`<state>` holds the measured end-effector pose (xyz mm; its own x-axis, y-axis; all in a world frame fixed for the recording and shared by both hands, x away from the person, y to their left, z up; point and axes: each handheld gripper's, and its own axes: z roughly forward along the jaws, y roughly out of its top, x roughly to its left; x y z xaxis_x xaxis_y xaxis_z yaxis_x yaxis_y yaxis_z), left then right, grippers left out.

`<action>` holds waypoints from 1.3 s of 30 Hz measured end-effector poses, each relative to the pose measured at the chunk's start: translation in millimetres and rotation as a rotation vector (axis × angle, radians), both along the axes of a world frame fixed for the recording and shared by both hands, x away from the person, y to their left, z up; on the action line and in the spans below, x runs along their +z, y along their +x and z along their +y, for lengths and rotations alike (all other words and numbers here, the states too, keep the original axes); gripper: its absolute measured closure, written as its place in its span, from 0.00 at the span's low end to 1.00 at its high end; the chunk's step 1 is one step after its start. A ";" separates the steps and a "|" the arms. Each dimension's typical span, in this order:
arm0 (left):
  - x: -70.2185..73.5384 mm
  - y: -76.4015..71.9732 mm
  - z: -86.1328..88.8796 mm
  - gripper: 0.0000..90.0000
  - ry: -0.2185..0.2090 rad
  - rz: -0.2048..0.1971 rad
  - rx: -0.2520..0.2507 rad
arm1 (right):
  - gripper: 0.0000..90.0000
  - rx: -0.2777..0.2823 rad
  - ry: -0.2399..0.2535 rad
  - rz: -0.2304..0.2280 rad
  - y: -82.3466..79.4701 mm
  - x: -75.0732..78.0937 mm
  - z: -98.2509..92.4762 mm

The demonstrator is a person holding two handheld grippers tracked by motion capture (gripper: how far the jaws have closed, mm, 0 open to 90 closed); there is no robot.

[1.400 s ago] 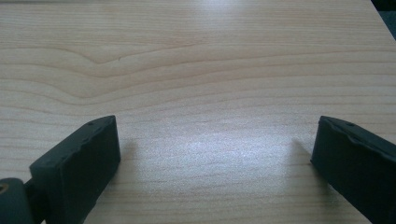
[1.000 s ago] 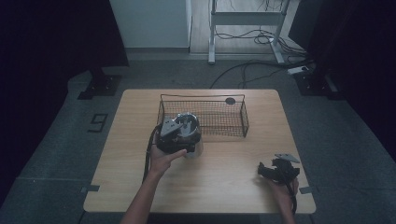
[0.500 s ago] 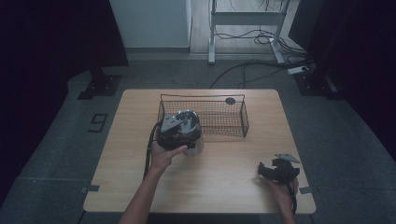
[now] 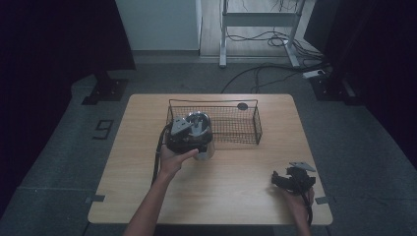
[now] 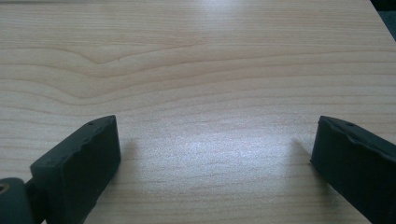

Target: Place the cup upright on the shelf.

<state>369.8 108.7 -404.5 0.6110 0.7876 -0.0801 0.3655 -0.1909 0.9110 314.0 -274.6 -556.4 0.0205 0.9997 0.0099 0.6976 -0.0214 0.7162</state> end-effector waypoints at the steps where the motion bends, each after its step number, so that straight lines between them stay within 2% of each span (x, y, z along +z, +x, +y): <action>1: 0.1 0.9 0.3 0.04 -0.004 0.001 0.001 | 0.01 0.000 0.000 0.000 0.0 0.0 0.0; 7: 2.8 5.5 2.7 0.04 -0.028 0.011 0.004 | 0.01 0.000 0.000 0.000 0.0 0.0 0.0; 19: 10.0 15.3 4.5 0.04 -0.047 0.009 0.020 | 0.01 -0.002 0.001 0.001 -0.1 0.1 0.1; 39: 18.6 30.4 -4.5 0.04 -0.015 0.006 0.024 | 0.01 -0.007 -0.001 -0.005 0.1 -0.3 -1.2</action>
<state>400.2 104.2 -385.9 0.5918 0.8003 -0.0959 0.3753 -0.1682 0.9115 314.1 -275.8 -556.7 0.0270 0.9996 0.0093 0.6941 -0.0255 0.7194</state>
